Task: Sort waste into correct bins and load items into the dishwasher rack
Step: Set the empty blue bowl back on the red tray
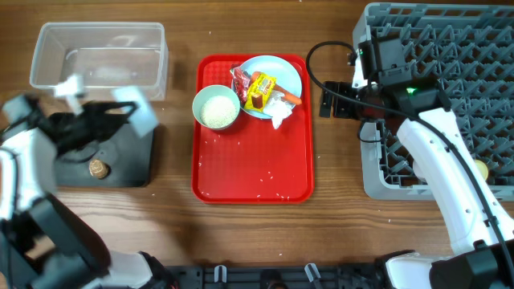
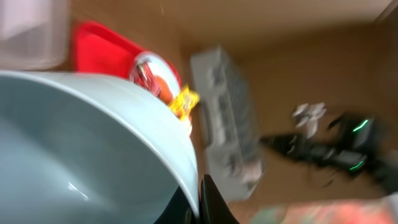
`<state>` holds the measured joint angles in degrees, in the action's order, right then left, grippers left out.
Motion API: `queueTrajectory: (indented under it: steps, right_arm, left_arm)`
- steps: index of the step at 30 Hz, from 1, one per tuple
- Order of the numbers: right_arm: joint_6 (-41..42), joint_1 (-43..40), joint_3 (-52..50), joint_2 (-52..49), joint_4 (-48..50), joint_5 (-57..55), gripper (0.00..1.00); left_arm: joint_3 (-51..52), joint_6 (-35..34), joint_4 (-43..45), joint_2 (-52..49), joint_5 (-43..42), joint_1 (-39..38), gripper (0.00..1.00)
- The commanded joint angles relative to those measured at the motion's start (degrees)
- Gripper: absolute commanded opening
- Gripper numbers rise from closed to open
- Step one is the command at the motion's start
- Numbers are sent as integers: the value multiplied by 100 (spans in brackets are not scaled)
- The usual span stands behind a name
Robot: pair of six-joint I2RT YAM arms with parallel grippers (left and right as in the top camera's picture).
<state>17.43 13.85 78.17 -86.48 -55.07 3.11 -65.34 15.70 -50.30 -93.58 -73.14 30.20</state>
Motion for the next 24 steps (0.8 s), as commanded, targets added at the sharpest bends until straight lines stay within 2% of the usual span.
queueTrajectory:
  steps: [1, 3, 6, 10, 11, 15, 19, 23, 24]
  right_arm:
    - [-74, 7, 33, -37, 22, -74, 100]
    - [-76, 7, 33, -37, 20, -76, 100]
    - [-92, 7, 33, -37, 20, -79, 100]
    - [-92, 7, 33, -37, 20, -79, 100]
    - [-94, 7, 33, -37, 17, -79, 100]
    - [-92, 7, 33, -37, 17, -79, 100]
    - [-94, 7, 33, -37, 20, -81, 100]
    - [-94, 7, 33, -37, 22, -81, 100]
    - [-92, 7, 33, -37, 22, -87, 100]
  left_arm:
    - [-236, -984, 173, 905, 2889, -1864, 4]
    - [-236, -1440, 184, 979, 4354, -3051, 4]
    - [-232, -1934, 157, 765, 6109, -4802, 4]
    - [-232, -2271, 216, 166, 7364, -6245, 4]
    - [-232, -2271, 260, -46, 7458, -6511, 6]
    - [-232, -2435, 535, -616, 7455, -7049, 12]
    - [-234, -2520, 811, -822, 7455, -7187, 36]
    - [-667, -2822, 654, -647, 7458, -6953, 44]
    - [-938, -2822, 511, -557, 7453, -6787, 51]
